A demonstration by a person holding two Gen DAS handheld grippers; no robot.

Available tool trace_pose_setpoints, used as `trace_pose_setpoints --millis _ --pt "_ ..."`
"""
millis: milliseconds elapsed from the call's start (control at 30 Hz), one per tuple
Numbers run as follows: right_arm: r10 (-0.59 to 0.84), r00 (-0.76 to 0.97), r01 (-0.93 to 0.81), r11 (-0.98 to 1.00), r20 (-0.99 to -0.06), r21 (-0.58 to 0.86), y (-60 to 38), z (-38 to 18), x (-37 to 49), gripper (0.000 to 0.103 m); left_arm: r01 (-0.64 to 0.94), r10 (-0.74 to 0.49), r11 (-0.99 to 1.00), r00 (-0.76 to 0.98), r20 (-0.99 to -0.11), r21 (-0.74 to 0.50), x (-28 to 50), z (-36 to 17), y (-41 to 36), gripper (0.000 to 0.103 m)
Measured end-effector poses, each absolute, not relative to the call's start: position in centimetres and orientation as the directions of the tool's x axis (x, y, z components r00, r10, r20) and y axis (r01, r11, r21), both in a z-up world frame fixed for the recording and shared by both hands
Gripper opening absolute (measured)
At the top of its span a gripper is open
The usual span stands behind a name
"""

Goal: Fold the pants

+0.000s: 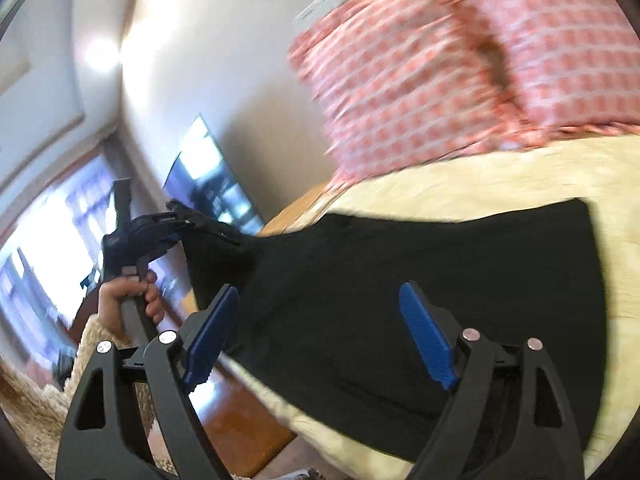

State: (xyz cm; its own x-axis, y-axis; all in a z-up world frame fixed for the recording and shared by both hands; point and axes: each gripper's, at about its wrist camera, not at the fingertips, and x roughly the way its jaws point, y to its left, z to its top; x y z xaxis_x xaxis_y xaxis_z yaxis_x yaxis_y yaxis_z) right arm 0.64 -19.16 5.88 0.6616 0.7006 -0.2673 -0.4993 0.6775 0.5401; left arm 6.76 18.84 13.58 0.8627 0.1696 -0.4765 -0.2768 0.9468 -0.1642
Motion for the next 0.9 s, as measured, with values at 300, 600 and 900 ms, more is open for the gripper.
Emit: trace_pose_setpoints --millis 300,600,900 --pt "0.509 0.818 -0.281 0.759 -0.268 0.587 -28.2 6.1 -1.5 0.085 0.504 -0.357 0.856 0.734 -0.577 0.112 4.4 7.6 -6.0 0.000" --pt "0.725 0.596 -0.362 0.626 -0.345 0.690 -22.3 7.1 6.3 0.085 0.213 -0.364 0.927 0.712 -0.600 -0.309 4.0 5.3 8.3 0.054" --pt "0.754 0.310 -0.174 0.644 -0.579 0.745 -6.8 4.9 23.0 0.079 -0.011 -0.195 0.947 0.771 -0.606 -0.320 0.0 5.2 14.8 0.077"
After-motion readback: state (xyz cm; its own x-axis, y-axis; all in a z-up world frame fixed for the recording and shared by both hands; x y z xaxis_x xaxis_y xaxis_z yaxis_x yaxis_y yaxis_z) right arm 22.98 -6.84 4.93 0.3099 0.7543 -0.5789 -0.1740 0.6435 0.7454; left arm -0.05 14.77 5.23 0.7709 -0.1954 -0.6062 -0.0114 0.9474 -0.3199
